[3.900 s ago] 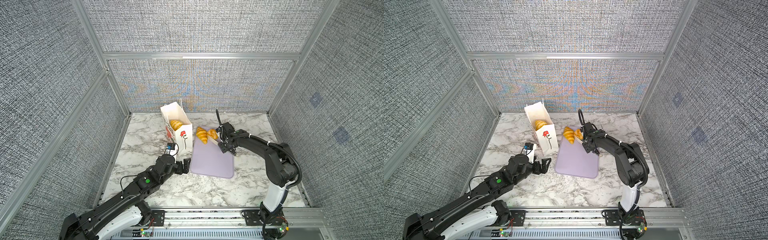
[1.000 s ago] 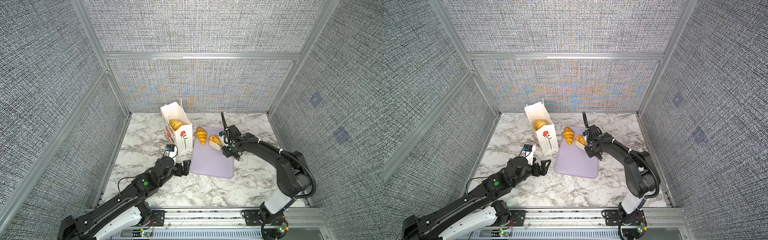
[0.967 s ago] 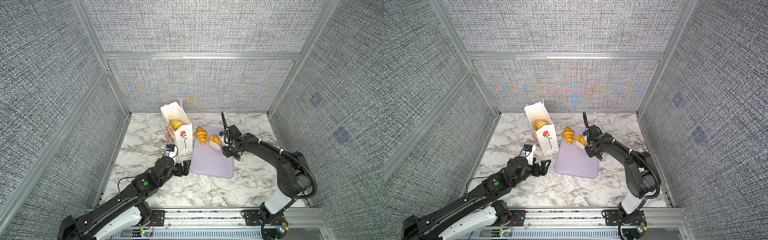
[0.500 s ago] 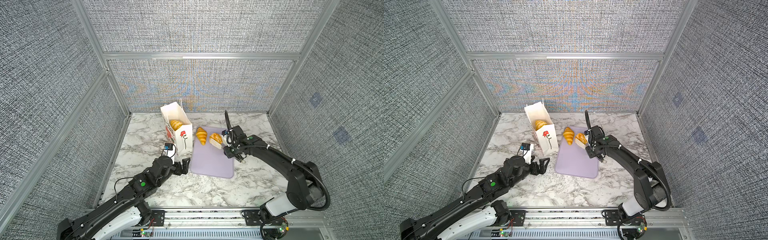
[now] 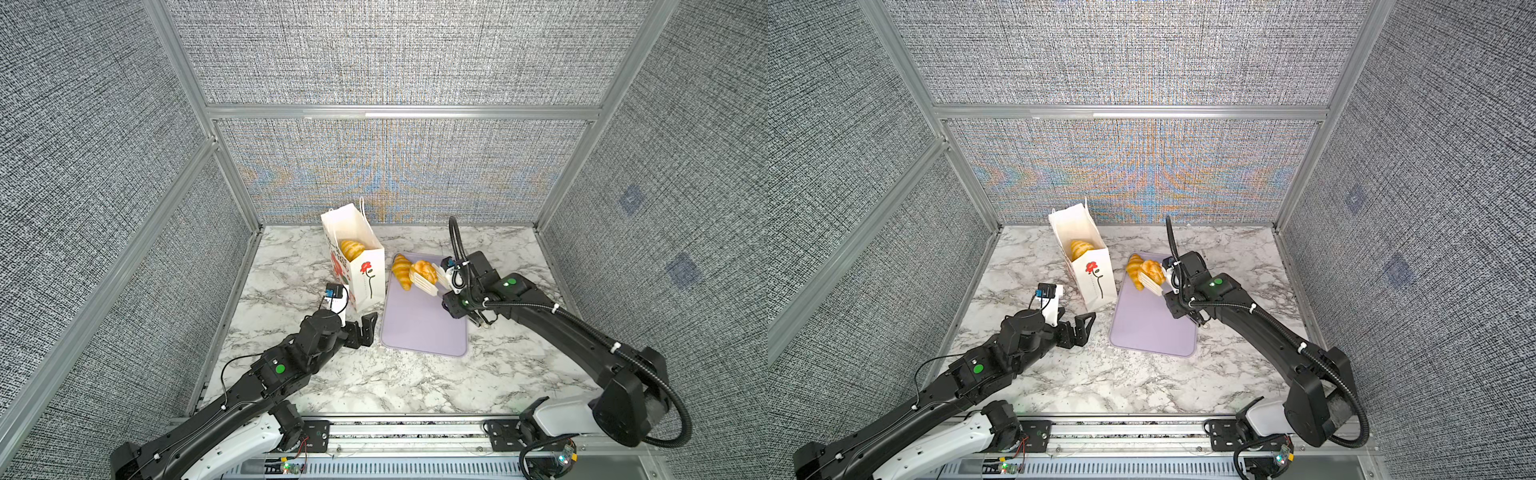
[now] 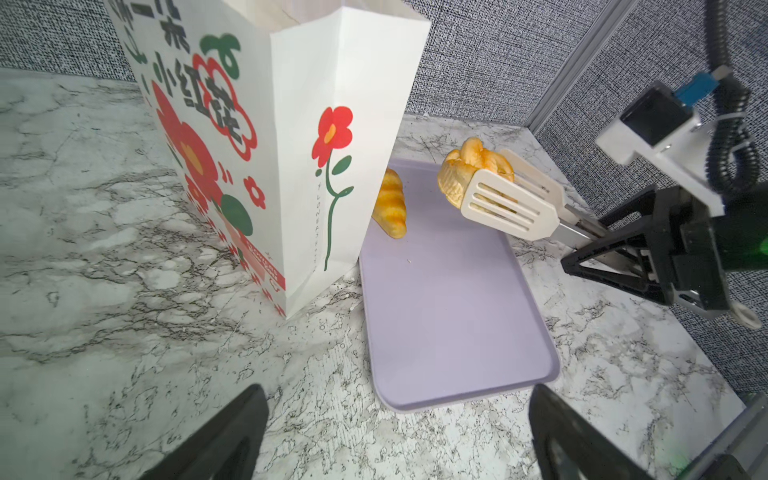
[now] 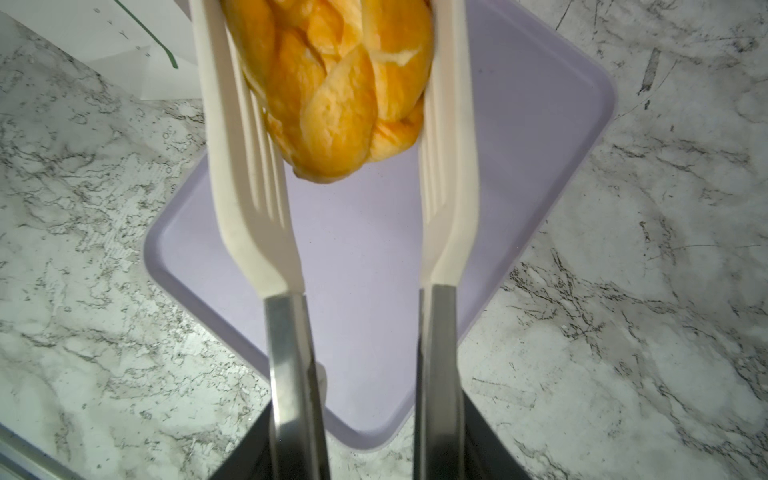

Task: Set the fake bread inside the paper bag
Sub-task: 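Lift the bun with the tongs and carry it over the bag opening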

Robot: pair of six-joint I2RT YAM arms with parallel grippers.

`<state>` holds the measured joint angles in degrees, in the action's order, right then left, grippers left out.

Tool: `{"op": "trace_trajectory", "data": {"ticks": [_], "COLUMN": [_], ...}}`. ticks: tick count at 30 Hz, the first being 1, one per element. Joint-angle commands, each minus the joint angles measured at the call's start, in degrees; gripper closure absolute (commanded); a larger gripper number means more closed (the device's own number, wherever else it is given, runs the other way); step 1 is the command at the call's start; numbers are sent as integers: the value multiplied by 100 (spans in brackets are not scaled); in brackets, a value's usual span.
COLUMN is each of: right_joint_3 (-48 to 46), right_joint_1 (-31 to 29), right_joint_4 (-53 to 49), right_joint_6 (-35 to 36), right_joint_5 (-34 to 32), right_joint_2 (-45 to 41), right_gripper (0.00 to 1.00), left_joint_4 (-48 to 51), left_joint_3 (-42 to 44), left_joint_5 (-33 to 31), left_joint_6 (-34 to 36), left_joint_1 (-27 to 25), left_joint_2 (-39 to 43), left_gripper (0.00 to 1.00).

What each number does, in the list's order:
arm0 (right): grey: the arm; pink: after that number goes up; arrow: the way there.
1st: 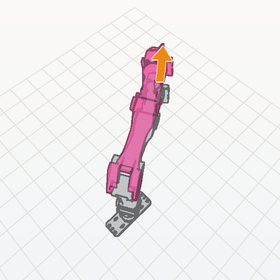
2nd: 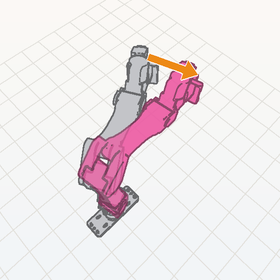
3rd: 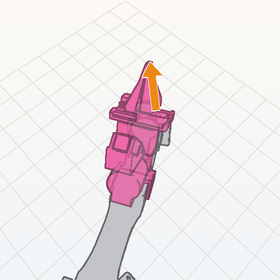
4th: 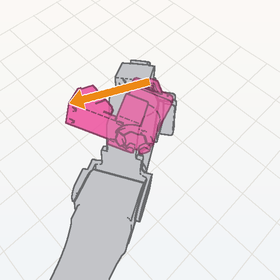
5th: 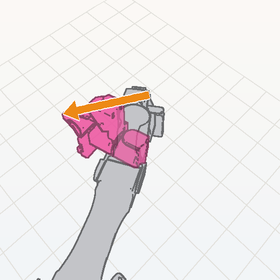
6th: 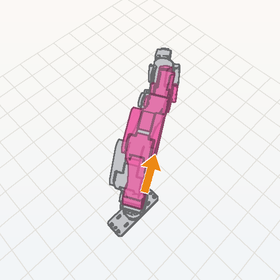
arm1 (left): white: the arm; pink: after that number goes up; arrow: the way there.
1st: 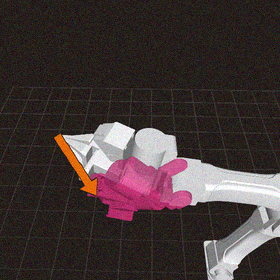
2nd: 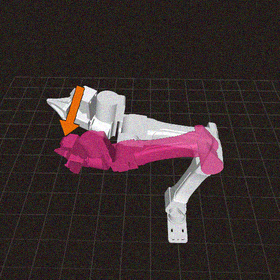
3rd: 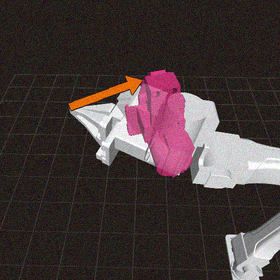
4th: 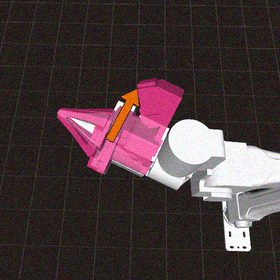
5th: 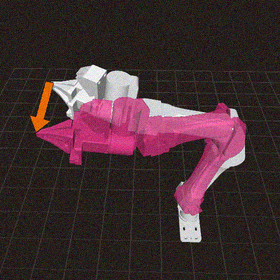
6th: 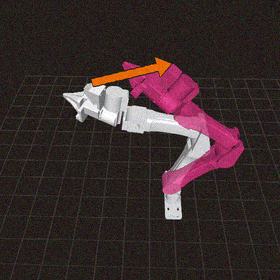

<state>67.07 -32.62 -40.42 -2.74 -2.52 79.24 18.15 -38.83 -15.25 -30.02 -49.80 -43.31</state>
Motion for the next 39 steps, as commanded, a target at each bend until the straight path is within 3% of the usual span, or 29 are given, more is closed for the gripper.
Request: {"op": "trace_trajectory", "data": {"ticks": [1, 26, 39], "right_joint_3": [95, 1037, 1775], "right_joint_1": [-97, -904, -1267], "right_joint_4": [-5, -11, 349], "right_joint_6": [-179, -473, -473], "right_joint_5": [92, 189, 408], "right_joint_2": [-133, -505, -55], "right_gripper": [51, 49, 49], "left_joint_4": [136, 763, 871], "left_joint_3": [-123, -638, -701], "left_joint_5": [-184, -718, -620], "left_joint_6": [128, 198, 224], "left_joint_1": [-3, 22, 270], "left_joint_2": [-19, 7, 86], "left_gripper": [1, 1, 1]}}
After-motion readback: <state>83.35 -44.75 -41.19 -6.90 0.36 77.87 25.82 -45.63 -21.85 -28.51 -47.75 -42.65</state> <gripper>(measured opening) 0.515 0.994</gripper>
